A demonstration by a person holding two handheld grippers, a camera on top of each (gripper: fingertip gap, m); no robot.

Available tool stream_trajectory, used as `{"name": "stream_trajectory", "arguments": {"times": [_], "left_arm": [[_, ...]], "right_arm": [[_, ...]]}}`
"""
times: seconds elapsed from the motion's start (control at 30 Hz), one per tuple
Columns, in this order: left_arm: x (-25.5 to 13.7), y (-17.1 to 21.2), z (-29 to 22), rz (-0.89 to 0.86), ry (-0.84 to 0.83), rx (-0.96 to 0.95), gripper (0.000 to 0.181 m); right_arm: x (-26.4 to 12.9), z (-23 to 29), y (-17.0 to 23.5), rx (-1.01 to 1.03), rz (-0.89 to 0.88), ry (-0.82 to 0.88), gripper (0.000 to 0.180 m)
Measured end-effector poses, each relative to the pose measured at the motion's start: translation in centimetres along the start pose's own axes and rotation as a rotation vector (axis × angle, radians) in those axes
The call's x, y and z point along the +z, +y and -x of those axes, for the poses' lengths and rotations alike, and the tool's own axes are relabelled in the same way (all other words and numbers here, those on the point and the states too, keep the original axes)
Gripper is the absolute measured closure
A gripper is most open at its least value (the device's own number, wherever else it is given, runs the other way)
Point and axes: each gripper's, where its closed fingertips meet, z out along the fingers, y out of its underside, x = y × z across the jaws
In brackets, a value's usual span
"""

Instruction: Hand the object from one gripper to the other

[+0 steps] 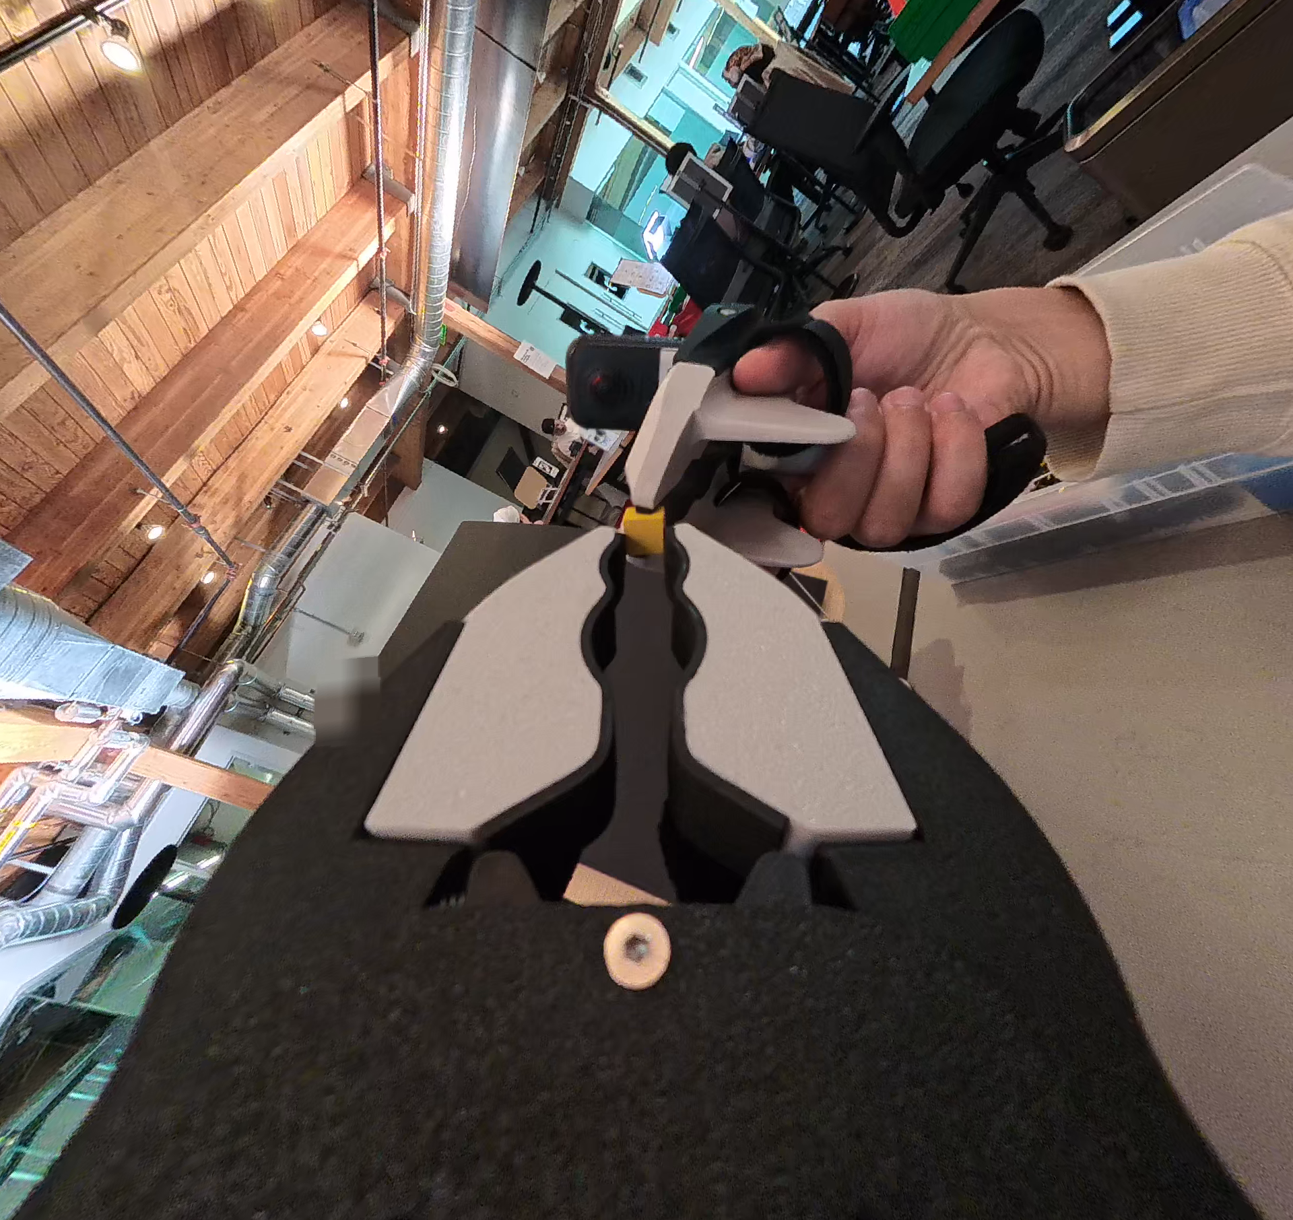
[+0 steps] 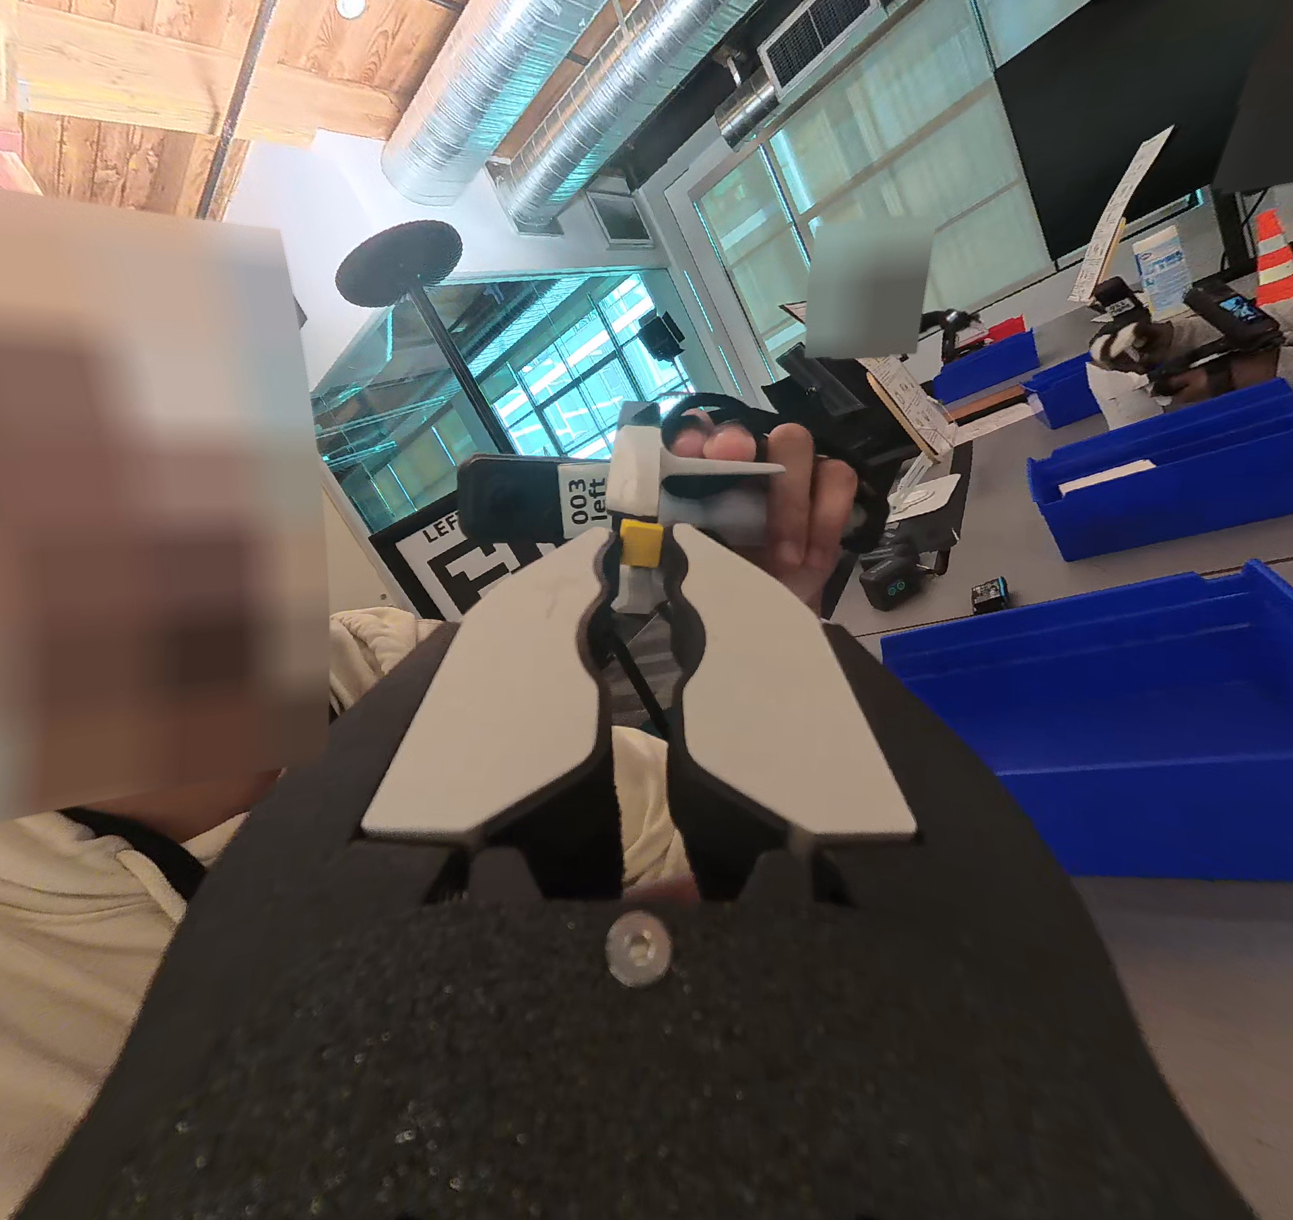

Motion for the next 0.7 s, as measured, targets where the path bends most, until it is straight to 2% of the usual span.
{"name": "stream_trajectory", "arguments": {"times": [0.03,0.2,0.33,0.43,0.53,0.63,0.7], "left_arm": [[0.1,0.2,0.0,0.013,0.000,0.002,0.171],[0.9,1.3,0.1,0.076,0.018,-0.124,0.165],[1.6,3.3,1.0,0.148,0.024,-0.318,0.159],[1.9,4.5,1.9,0.169,0.000,-0.413,0.159],[2.0,6.4,3.0,0.242,-0.069,-0.456,0.162],[2.1,8.0,3.6,0.296,-0.104,-0.553,0.162],[2.1,8.7,4.0,0.300,-0.116,-0.658,0.162]], "right_arm": [[0.0,-0.2,-0.1,0.001,-0.002,0.010,0.169],[-0.8,-1.5,-0.6,-0.029,-0.005,0.094,0.169],[-3.1,-4.7,-1.8,-0.200,-0.007,0.416,0.169],[-4.9,-5.3,-3.1,-0.368,-0.014,0.593,0.168],[-7.2,-6.1,-4.4,-0.602,0.023,0.868,0.169],[-8.9,-6.4,-5.4,-0.866,0.122,1.120,0.169],[-8.7,-6.4,-5.3,-1.112,0.247,1.208,0.169]]}}
